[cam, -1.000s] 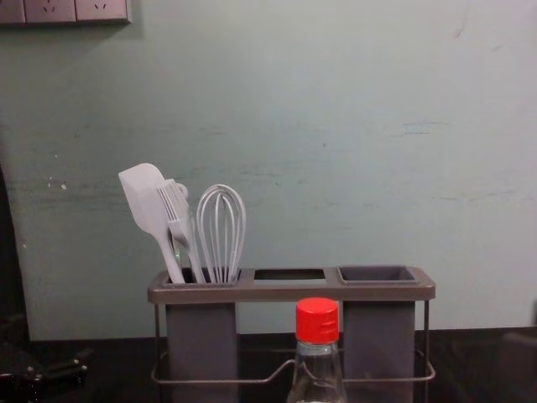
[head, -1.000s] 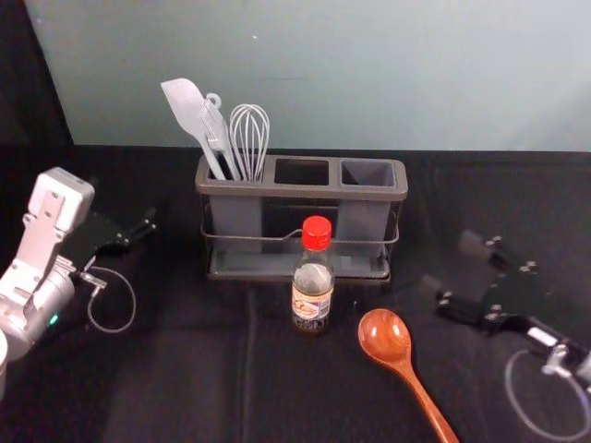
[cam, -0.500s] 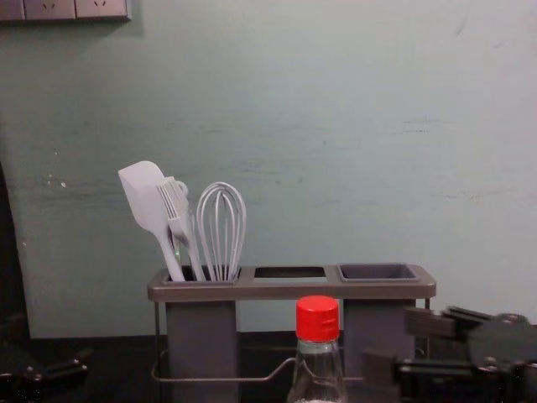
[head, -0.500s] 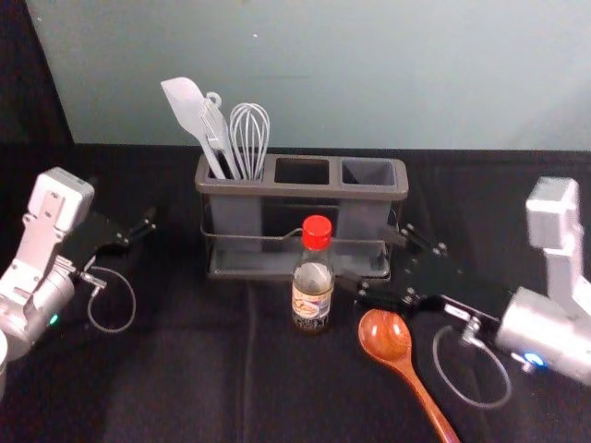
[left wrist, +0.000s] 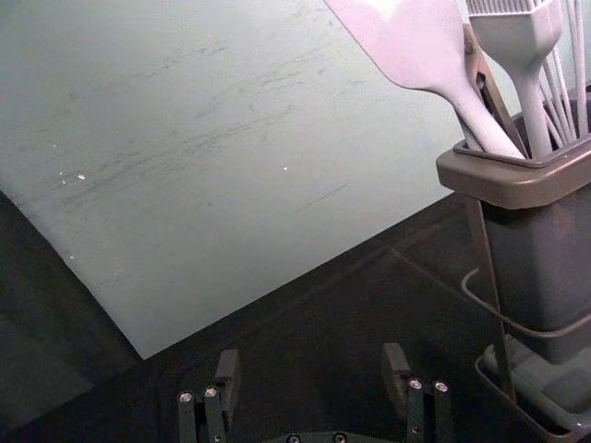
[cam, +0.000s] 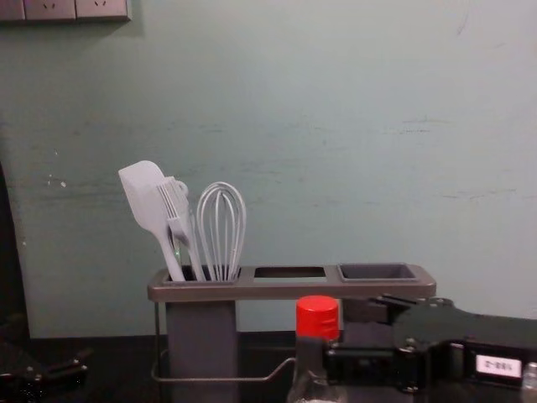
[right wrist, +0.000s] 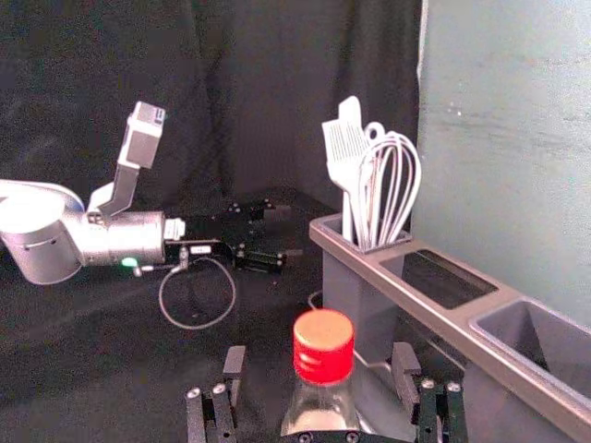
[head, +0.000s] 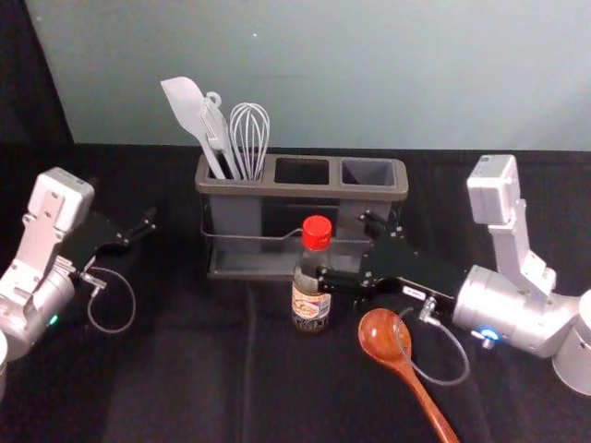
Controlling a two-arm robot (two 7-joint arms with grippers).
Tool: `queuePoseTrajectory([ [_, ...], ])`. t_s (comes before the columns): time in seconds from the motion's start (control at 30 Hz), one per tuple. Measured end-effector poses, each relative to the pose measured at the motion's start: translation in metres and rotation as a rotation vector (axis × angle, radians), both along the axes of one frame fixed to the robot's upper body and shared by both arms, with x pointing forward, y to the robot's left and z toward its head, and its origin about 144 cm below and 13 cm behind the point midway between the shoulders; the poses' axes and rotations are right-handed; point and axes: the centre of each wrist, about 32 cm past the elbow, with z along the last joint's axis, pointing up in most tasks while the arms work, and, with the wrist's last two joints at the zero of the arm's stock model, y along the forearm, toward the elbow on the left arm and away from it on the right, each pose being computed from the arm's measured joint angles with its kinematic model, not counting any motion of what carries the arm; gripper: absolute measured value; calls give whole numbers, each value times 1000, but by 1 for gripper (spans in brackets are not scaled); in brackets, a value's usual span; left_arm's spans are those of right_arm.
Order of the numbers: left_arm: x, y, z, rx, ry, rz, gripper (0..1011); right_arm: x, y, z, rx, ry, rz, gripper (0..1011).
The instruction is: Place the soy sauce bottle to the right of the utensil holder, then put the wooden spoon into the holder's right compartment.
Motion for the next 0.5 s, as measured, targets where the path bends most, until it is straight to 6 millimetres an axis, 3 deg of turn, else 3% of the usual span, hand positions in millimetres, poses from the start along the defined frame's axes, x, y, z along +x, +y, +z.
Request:
queuePoseTrajectory([
  [0.5,0,0,0,0,0,0,1005,12,16,1,13,8,-6,1002],
])
